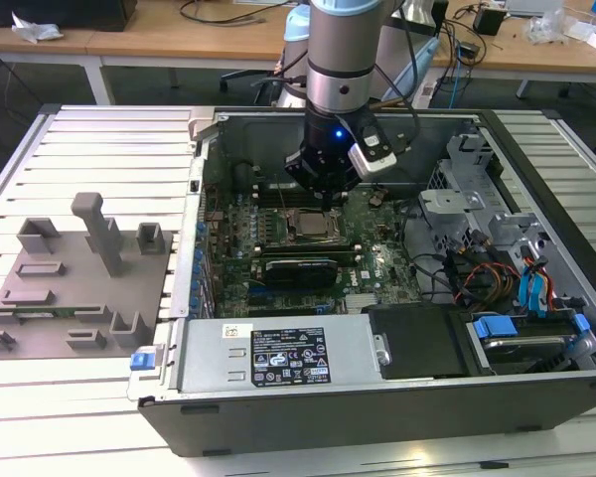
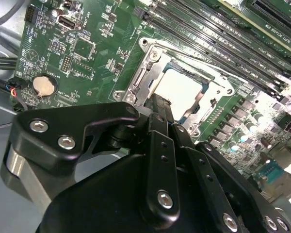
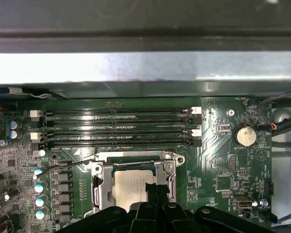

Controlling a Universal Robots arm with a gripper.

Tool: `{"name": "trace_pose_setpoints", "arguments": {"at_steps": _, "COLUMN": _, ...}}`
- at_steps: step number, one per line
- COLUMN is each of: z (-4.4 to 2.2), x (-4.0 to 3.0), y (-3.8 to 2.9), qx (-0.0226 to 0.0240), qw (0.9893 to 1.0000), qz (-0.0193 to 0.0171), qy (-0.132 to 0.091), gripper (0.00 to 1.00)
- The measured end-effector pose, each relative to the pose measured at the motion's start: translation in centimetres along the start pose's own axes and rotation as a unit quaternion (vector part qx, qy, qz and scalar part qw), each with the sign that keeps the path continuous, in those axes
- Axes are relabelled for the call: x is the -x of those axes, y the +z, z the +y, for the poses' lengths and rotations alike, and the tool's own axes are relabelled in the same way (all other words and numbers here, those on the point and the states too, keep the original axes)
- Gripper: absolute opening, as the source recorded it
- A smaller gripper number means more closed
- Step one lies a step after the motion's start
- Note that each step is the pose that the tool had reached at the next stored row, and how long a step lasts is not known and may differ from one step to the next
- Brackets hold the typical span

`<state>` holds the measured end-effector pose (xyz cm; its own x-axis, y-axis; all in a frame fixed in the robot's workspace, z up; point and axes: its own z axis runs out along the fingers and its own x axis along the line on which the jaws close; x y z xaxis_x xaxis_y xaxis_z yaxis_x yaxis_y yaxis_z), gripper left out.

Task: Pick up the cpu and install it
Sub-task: 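Close the cpu cover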

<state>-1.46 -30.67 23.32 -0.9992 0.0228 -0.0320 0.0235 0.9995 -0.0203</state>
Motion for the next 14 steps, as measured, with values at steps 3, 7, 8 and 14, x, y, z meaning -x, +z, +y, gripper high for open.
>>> {"name": "trace_pose_setpoints", "arguments": {"at_steps": 3, "z": -0.08, "x": -0.18, "y": 0.00, "qx": 0.0000, "qw": 1.0000, "qz": 0.0000, "qy": 0.000, "gripper": 0.11}}
{"name": "trace_pose_setpoints", "arguments": {"at_steps": 7, "z": -0.16, "x": -0.38, "y": -0.01, "qx": -0.0001, "qw": 1.0000, "qz": 0.0000, "qy": 0.000, "gripper": 0.11}}
{"name": "trace_pose_setpoints", "arguments": {"at_steps": 8, "z": -0.16, "x": -0.39, "y": -0.01, "qx": -0.0001, "qw": 1.0000, "qz": 0.0001, "qy": 0.000, "gripper": 0.11}}
{"name": "trace_pose_setpoints", "arguments": {"at_steps": 14, "z": -0.17, "x": -0.62, "y": -0.01, "qx": 0.0000, "qw": 1.0000, "qz": 0.0000, "qy": 0.000, "gripper": 0.11}}
